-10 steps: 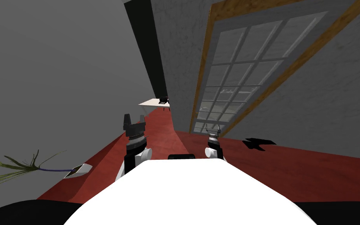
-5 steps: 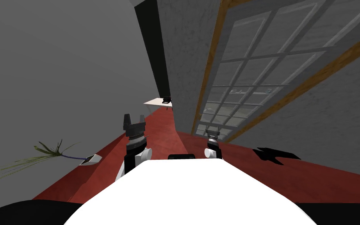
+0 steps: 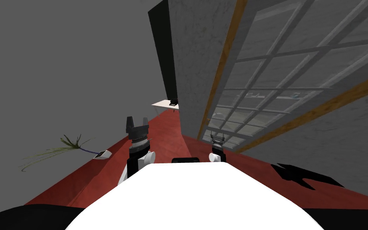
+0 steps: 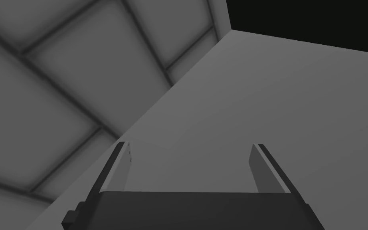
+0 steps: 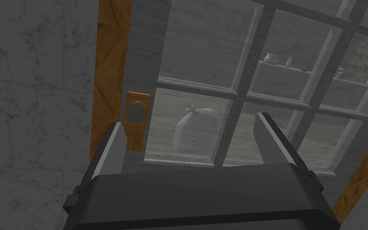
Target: Pull the door open
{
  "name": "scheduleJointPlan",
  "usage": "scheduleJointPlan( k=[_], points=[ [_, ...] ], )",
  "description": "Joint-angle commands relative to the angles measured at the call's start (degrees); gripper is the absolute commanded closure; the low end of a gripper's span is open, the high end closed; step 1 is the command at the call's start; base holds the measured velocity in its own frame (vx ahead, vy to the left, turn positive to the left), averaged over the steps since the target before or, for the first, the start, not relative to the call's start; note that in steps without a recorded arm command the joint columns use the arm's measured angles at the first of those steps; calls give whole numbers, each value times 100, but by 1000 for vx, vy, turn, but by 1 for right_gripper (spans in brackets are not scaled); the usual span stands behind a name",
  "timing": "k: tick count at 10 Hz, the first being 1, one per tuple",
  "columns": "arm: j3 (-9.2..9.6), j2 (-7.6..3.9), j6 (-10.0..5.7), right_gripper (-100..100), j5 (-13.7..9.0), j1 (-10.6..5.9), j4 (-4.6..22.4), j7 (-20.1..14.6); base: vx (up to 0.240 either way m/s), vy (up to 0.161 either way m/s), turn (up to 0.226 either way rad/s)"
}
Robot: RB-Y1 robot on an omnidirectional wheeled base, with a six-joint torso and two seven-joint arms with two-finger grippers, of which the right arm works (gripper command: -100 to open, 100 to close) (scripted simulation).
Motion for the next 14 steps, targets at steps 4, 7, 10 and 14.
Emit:
scheduleJointPlan(
  k=[4, 7, 10, 14],
  points=[
    [45, -23, -155, -100, -336, -154, 584, -359, 60, -52, 130],
    [77, -47, -264, -100, -598, -251, 1004, -632, 60, -50, 178],
    [105, -65, -359, -100, -826, -336, 1369, -870, 59, -74, 159],
    [145, -88, -494, -100, -1150, -455, 1889, -1209, 65, -69, 163]
  ],
)
